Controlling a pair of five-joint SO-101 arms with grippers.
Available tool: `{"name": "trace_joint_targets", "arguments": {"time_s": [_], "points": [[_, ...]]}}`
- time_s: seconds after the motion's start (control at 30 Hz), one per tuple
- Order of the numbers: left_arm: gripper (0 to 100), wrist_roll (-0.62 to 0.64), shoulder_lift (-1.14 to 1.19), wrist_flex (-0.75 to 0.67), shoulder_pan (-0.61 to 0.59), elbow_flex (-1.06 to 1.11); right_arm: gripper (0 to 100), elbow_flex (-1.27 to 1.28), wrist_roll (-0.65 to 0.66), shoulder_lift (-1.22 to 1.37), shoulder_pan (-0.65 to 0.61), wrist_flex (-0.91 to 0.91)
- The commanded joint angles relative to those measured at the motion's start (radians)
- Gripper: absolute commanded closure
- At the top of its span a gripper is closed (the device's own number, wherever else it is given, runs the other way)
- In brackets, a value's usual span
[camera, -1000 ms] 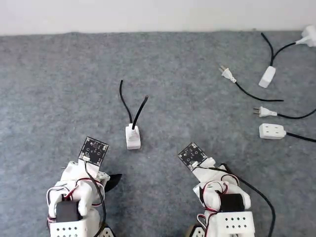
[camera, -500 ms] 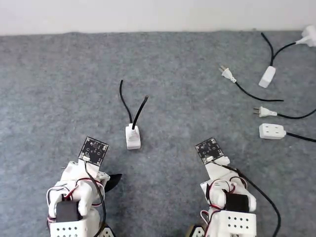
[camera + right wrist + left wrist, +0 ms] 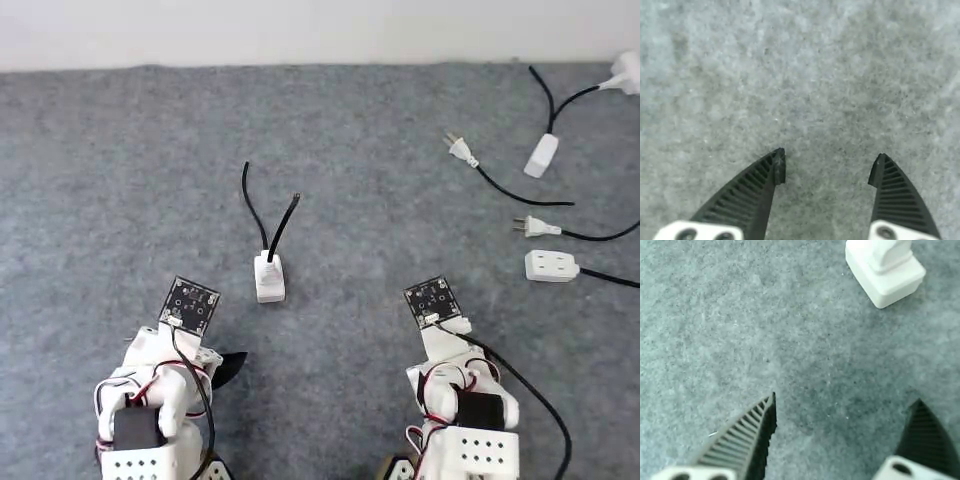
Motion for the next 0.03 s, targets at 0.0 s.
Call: {"name": "trace_joint_targets", "arguments": {"time_s": [0.0], "points": [[60, -0.006, -0.021, 0.006, -0.003, -0.007, 71.9, -0.032, -0.012, 0.005, 0.016, 0.010]]}}
